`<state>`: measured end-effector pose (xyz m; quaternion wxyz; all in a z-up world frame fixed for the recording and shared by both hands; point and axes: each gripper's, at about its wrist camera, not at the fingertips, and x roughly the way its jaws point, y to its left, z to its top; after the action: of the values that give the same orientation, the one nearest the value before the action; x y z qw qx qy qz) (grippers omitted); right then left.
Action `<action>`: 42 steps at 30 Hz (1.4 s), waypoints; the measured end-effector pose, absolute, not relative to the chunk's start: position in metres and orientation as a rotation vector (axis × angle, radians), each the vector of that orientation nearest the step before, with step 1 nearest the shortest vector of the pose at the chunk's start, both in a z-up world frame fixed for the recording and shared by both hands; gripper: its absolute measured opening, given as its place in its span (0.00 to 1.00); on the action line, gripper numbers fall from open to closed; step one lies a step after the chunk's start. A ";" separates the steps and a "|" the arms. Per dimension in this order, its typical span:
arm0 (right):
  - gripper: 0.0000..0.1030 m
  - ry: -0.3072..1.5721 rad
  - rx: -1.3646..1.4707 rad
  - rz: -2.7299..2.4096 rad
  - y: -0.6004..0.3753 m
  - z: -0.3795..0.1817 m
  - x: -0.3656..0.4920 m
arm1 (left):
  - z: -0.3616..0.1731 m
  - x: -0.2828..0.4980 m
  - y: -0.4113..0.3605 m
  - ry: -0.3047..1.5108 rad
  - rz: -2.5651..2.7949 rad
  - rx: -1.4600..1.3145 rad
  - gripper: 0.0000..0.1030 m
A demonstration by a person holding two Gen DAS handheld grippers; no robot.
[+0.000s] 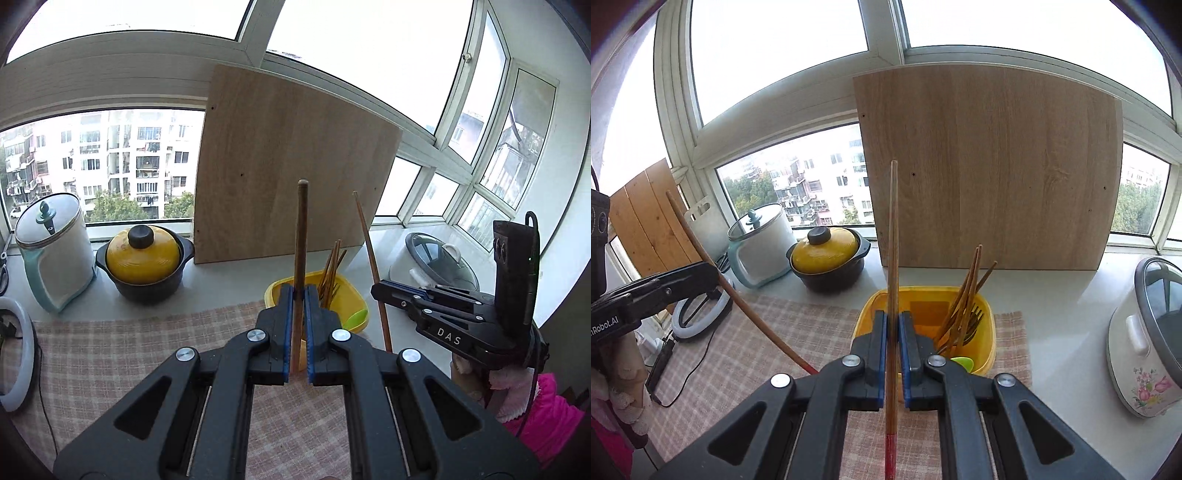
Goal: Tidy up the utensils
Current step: 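Carry both chopsticks upright with both tools and lower them into the yellow container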
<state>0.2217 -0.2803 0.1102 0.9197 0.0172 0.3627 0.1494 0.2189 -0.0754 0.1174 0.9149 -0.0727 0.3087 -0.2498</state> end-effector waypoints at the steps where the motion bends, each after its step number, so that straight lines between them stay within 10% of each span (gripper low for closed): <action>1: 0.04 0.737 0.037 0.300 -0.281 0.112 0.225 | 0.122 0.221 -0.078 0.626 -0.517 -0.147 0.03; 42: 0.04 0.736 0.051 0.190 -0.288 0.077 0.308 | 0.085 0.282 -0.132 0.730 -0.523 -0.075 0.03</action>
<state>0.3077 -0.2877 0.0772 0.9284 0.0250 0.3590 0.0926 0.2822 -0.1320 0.0848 0.9002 -0.0362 0.3527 -0.2528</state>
